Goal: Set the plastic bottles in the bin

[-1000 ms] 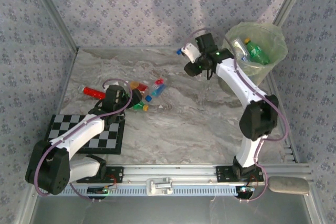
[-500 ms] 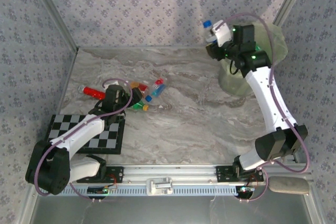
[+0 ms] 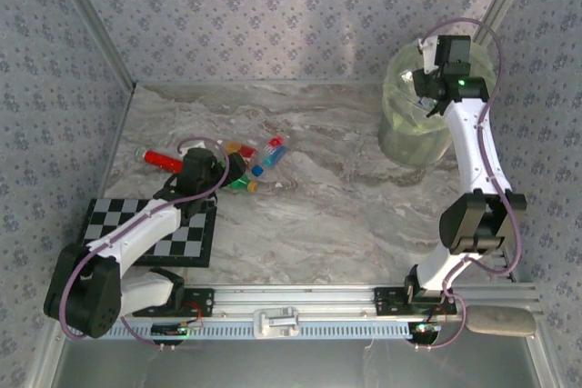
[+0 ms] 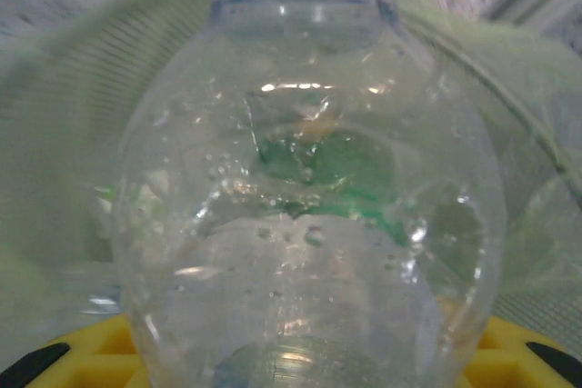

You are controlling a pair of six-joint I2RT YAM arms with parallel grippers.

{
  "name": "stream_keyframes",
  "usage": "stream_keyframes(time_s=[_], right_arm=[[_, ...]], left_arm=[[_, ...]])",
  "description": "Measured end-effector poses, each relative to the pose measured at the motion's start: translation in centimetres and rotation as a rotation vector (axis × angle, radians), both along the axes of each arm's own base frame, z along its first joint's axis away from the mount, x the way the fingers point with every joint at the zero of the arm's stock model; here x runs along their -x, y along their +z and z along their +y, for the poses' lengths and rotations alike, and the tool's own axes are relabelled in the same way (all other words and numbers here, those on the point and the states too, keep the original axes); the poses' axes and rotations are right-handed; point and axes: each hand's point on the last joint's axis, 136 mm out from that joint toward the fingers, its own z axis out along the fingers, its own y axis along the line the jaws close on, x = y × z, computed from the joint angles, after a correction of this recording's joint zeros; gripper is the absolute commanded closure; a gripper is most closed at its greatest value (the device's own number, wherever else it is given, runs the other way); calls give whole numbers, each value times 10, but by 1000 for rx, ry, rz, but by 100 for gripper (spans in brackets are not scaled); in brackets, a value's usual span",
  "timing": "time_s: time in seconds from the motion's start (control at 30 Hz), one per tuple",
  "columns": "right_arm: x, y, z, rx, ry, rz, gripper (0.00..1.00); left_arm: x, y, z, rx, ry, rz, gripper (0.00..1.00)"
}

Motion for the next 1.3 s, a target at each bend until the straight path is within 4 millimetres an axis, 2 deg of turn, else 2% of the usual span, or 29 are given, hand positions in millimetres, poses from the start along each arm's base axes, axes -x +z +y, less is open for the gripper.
stream_keyframes(time_s=[0.1, 0.2, 0.5, 0.57, 0.7, 0.8, 0.9, 1.07, 1.17, 1.3], right_arm=[[-2, -8, -17, 19, -58, 29, 57], [-5, -11, -27, 29, -91, 46, 50], [-11, -12, -34, 36, -139, 59, 18], [-10, -9, -35, 35, -152, 49, 2], [-7, 3, -30, 48, -155, 24, 0], [0, 24, -18, 38, -141, -30, 0], [16, 51, -1, -10, -111, -121, 0], [44, 83, 32, -183, -19, -283, 0], [54, 82, 53, -318, 57, -341, 0], [62, 57, 91, -491, 172, -336, 0]], left_arm=[[0, 2, 0, 2, 0, -5, 0], [0, 2, 0, 2, 0, -5, 0], [1, 2, 0, 1, 0, -3, 0], [1, 2, 0, 1, 0, -5, 0], [1, 3, 1, 1, 0, -5, 0], [1, 3, 1, -1, 3, -5, 0], [1, 2, 1, -1, 4, -5, 0], [1, 2, 2, -3, 7, -3, 0], [3, 0, 4, -7, 18, 8, 0], [6, 1, 7, -6, 31, 13, 0]])
